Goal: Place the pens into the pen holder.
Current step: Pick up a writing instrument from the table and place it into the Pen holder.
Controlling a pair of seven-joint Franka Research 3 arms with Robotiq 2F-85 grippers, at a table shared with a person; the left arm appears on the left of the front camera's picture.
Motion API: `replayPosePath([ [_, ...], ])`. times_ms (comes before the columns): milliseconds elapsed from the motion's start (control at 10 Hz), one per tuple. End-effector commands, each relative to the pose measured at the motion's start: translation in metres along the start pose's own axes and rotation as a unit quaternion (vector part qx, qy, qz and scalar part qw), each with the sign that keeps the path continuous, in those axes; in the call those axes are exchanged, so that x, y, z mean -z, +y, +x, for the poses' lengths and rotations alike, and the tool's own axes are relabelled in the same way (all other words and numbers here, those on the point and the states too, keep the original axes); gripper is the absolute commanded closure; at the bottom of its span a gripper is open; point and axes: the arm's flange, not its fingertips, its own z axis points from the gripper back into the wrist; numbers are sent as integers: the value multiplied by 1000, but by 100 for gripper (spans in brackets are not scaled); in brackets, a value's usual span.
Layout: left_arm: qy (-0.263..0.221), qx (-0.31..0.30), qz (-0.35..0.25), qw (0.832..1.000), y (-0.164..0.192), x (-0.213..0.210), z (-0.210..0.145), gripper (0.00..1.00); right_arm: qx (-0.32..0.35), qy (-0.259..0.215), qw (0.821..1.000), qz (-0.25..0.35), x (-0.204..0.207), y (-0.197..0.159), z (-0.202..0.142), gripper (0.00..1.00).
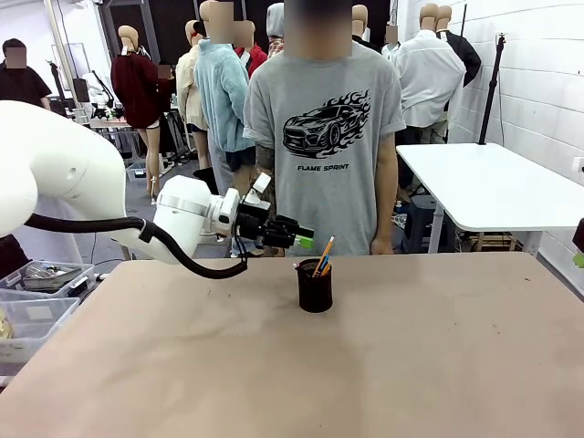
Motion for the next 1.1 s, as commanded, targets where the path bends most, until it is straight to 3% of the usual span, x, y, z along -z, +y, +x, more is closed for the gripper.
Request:
replayPosePath([
  [0, 59, -10, 35, 998, -21, -35, 22, 0, 6, 7, 1000, -15, 1, 1, 1, 48],
  [200, 184, -72, 99, 975, -29, -90, 51, 0, 6, 7, 1000, -15, 1, 1, 1, 48],
  [300, 250, -127, 139, 950, -37, -122, 62, 0, 6, 7, 1000, -15, 1, 1, 1, 48],
  [500, 356, -223, 219, 881, -57, -167, 69, 0, 6, 7, 1000, -15, 1, 1, 1, 48],
  [600, 415, -273, 261, 828, -68, -184, 68, 0, 6, 7, 1000, -15, 1, 1, 1, 48],
  [700, 444, -306, 312, 782, -78, -204, 66, 0, 6, 7, 1000, -15, 1, 1, 1, 48],
  [900, 461, -348, 383, 721, -95, -235, 62, 0, 6, 7, 1000, -15, 1, 1, 1, 48],
  [1000, 455, -369, 411, 699, -105, -256, 60, 0, 6, 7, 1000, -15, 1, 1, 1, 48],
])
